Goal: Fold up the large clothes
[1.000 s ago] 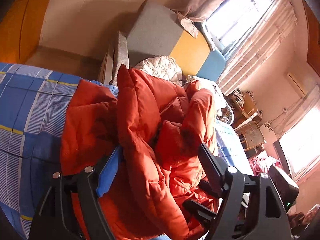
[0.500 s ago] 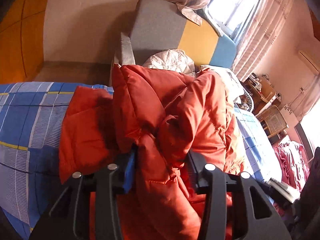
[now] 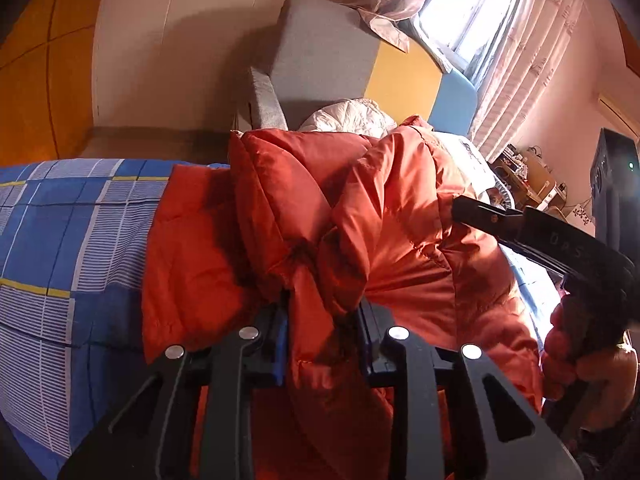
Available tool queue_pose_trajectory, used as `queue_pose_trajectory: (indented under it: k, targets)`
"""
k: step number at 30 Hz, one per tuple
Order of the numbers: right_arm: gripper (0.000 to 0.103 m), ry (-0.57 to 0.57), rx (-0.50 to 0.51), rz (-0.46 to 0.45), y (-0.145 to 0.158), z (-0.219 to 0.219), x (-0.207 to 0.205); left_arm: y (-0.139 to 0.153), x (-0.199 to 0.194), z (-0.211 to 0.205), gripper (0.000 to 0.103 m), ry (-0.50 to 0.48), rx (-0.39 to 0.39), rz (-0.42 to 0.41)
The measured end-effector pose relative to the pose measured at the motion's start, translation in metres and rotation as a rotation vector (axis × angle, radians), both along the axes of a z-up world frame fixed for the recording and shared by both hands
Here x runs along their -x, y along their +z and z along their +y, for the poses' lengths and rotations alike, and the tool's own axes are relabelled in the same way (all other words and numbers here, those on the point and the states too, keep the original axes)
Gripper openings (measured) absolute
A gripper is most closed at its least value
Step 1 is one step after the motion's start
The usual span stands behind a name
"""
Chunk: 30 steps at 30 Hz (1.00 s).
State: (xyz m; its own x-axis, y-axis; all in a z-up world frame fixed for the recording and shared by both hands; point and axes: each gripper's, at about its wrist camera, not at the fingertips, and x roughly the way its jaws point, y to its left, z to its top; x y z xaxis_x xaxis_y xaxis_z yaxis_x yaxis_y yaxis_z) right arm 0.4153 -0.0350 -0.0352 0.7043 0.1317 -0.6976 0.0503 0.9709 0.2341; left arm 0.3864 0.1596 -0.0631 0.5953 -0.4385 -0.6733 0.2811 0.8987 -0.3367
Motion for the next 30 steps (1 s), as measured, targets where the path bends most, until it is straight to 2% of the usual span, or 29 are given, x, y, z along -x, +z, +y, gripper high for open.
queue_pose_trajectory:
  k: [3,9,17,23,24,26,30]
  targets:
    - [0.06,0.06,0.082,0.023,-0.011,0.022,-0.004,-0.009,0.002,0.01,0.024,0.015,-0.001,0.003]
    - [0.06,0.095,0.171,0.049,-0.04,0.043,-0.016,-0.031,0.003,0.022,0.024,0.034,0.0,0.017]
    - [0.06,0.103,0.179,0.083,-0.071,0.047,-0.032,-0.046,-0.003,0.021,0.024,0.053,-0.027,0.031]
    - [0.06,0.108,0.191,0.097,-0.069,0.049,-0.032,-0.043,0.001,0.015,0.025,0.094,-0.059,0.059]
    - [0.06,0.105,0.186,0.091,-0.066,0.047,-0.03,-0.041,0.001,0.014,0.027,0.1,-0.061,0.068]
    - [0.06,0.113,0.188,0.082,-0.059,0.045,-0.024,-0.035,0.001,0.014,0.038,0.125,-0.082,0.073]
    - [0.074,0.101,0.136,0.053,-0.038,0.027,-0.003,-0.027,0.003,0.013,0.055,0.152,-0.11,0.071]
